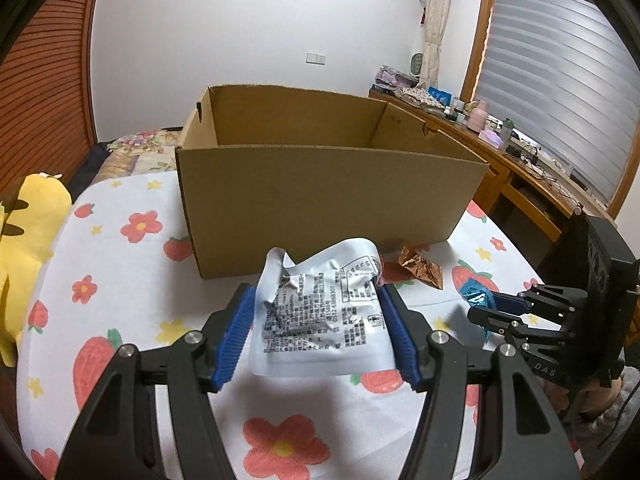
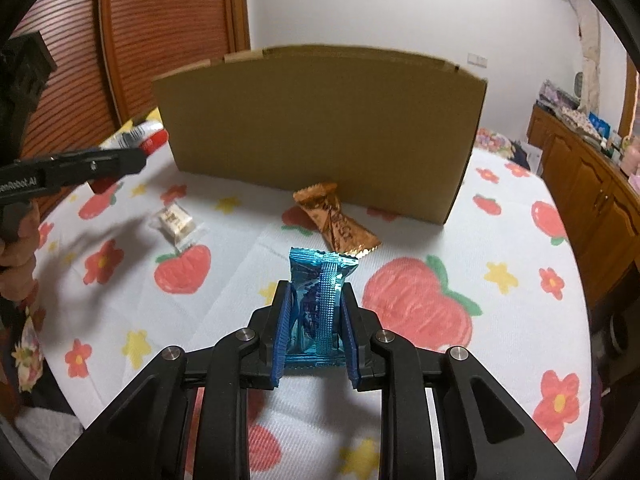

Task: Organize snacks
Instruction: 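Lift the white pouch with the left tool while the right tool carries the blue candy over the box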

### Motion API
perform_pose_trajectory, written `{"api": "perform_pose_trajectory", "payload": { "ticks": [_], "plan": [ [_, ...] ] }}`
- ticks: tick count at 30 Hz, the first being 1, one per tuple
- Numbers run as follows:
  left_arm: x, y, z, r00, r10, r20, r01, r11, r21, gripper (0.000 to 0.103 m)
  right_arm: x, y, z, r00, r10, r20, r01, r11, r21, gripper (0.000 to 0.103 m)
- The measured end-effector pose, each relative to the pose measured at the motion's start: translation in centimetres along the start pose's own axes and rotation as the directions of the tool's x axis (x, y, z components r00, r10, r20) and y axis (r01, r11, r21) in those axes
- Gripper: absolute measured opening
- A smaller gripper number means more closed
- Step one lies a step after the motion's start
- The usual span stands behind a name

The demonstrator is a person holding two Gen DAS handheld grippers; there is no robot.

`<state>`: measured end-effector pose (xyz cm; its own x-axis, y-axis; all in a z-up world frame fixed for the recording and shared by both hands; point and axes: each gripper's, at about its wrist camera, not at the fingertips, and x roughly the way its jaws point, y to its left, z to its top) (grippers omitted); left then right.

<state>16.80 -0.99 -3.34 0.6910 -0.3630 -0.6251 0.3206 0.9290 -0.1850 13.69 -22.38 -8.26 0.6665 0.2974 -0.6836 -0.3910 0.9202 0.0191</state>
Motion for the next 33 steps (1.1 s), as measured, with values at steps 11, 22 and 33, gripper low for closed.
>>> {"api": "perform_pose_trajectory", "payload": {
  "ticks": [11,22,33],
  "plan": [
    [-1.9,-0.3,2.6,0.997,0.024,0.075,-0.027,0.999,0.033,0.063,-3.0,0.2,2.9,0.997,0.01,0.076,-0.009,1.0,-0.01,0.022],
    [-1.8,-0.2,6.2,0.989,0.058,0.139,-0.067,0.996,0.059,0.064,-6.0,-0.2,8.4,0.983,-0.007,0.181,0.016,0.999,-0.048,0.022],
    [0.5,1.0,8.8,0.988,0.084,0.13,-0.089,0.995,0.036,0.064,-5.5,-0.8,11.1,0.978,-0.021,0.208,0.031,0.998,-0.045,0.022]
  ]
}}
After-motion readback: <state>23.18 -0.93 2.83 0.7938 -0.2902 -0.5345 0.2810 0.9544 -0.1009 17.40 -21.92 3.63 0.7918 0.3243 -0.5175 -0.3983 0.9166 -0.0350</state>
